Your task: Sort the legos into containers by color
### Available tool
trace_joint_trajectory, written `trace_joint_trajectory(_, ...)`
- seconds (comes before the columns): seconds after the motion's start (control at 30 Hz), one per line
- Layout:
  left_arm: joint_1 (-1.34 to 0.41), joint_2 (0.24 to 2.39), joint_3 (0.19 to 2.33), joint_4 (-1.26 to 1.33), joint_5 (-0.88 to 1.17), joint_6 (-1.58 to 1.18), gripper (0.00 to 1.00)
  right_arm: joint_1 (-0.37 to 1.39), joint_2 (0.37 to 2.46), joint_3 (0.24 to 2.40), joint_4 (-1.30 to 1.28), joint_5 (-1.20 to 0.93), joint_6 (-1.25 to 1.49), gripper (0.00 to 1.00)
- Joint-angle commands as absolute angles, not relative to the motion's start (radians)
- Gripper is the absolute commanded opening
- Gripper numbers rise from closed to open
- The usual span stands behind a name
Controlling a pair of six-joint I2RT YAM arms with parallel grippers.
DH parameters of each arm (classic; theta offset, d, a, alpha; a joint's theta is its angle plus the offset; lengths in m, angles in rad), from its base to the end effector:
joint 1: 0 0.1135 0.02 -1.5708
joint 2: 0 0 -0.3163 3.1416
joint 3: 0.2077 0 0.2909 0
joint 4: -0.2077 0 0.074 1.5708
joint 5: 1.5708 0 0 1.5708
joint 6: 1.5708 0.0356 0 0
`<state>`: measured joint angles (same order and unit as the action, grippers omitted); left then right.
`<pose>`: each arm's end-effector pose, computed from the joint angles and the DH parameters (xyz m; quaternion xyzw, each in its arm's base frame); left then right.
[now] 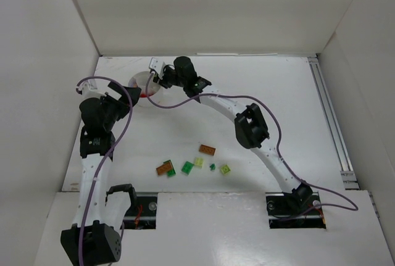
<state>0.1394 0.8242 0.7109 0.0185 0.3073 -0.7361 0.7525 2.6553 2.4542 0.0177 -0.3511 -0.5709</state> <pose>0.2018 0.0174 0.3629 -0.2166 0.7058 -0.3037 0.6022 0.4998 0.4847 0.2437 -0.5533 0.5287 0.1908 0.6148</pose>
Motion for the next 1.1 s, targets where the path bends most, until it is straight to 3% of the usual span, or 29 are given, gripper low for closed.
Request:
trace_joint_trajectory(0.0, 0.137, 0.844, 0.707, 0.091, 0.341, -0.719, 1.00, 0.761, 2.669, 2.503, 0.092, -0.376, -0.543, 0.39)
trace_joint_trajectory(0.4, 0.137, 0.890, 0.716, 0.103, 0.377, -0.710, 1.00, 0.761, 2.648, 2.493, 0.101, -0.371, -0.543, 0.59)
trace_joint_trajectory(0.67, 0.137, 0.899, 0.716, 0.103, 0.387, -0.692, 1.00, 0.761, 2.570, 2.425, 0.101, -0.394, -0.543, 0.61)
trace_joint_trajectory(0.77, 0.137, 0.899, 0.716, 0.103, 0.409, -0.683, 1.00, 0.750, 2.490, 2.379, 0.110, -0.425, -0.543, 0.67)
trace_joint_trajectory(0.8, 0.137, 0.899, 0.716, 0.103, 0.410, -0.683, 1.00, 0.750, 2.464, 2.334, 0.110, -0.434, -0.543, 0.71)
trace_joint_trajectory(0.87, 0.137, 0.899, 0.716, 0.112, 0.449, -0.683, 1.00, 0.726, 2.369, 2.266, 0.110, -0.443, -0.543, 0.99)
trace_joint_trajectory(1.07, 0.011, 0.934, 0.747, 0.071, 0.399, -0.643, 1.00, 0.644, 1.981, 1.788, 0.181, -0.324, -0.497, 0.99)
